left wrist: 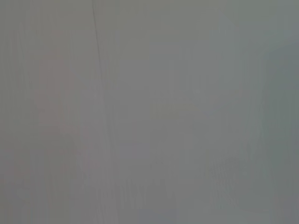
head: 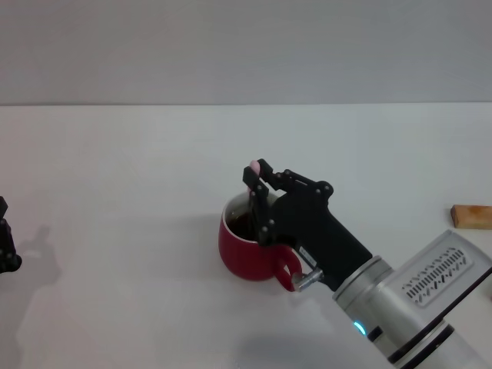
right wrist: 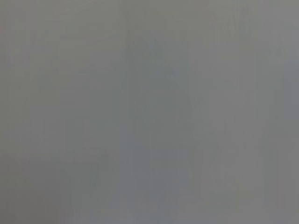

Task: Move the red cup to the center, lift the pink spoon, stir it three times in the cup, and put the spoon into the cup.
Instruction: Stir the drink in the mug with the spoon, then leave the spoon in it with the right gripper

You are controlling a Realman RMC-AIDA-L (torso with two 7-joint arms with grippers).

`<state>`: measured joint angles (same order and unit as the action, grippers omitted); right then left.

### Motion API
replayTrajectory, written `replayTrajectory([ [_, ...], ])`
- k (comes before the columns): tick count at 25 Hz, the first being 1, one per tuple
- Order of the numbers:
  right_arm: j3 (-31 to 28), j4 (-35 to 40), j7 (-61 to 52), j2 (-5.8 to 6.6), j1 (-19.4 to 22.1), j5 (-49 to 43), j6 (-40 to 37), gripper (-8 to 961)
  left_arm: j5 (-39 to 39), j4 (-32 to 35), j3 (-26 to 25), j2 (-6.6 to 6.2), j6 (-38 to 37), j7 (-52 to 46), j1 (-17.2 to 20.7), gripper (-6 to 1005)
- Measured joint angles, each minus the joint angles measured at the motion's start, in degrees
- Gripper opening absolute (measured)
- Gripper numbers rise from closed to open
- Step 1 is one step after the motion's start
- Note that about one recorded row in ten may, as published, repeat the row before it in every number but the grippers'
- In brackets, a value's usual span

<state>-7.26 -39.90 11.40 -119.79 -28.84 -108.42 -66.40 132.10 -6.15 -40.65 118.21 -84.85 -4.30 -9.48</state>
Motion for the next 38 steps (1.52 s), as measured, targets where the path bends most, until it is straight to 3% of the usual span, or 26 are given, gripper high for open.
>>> replayTrajectory([
  [10, -1.4, 1.0, 0.0, 0.32, 0.7, -0.2, -1.4, 64, 0.0, 0.2, 0.0, -0.05, 0.3, 0.0, -0.6, -2],
  [23, -0.9, -1.7, 0.3, 0.52, 6.0, -2.4, -3.5, 65, 0.0, 0.4, 0.0, -0.18, 1.1, 0.0, -0.9, -2],
  [38, -0.9, -3.1, 0.1, 0.08, 3.3, -4.6, -0.1, 64, 0.0, 0.9, 0.0, -0.18, 1.1, 0.0, -1.0, -2],
])
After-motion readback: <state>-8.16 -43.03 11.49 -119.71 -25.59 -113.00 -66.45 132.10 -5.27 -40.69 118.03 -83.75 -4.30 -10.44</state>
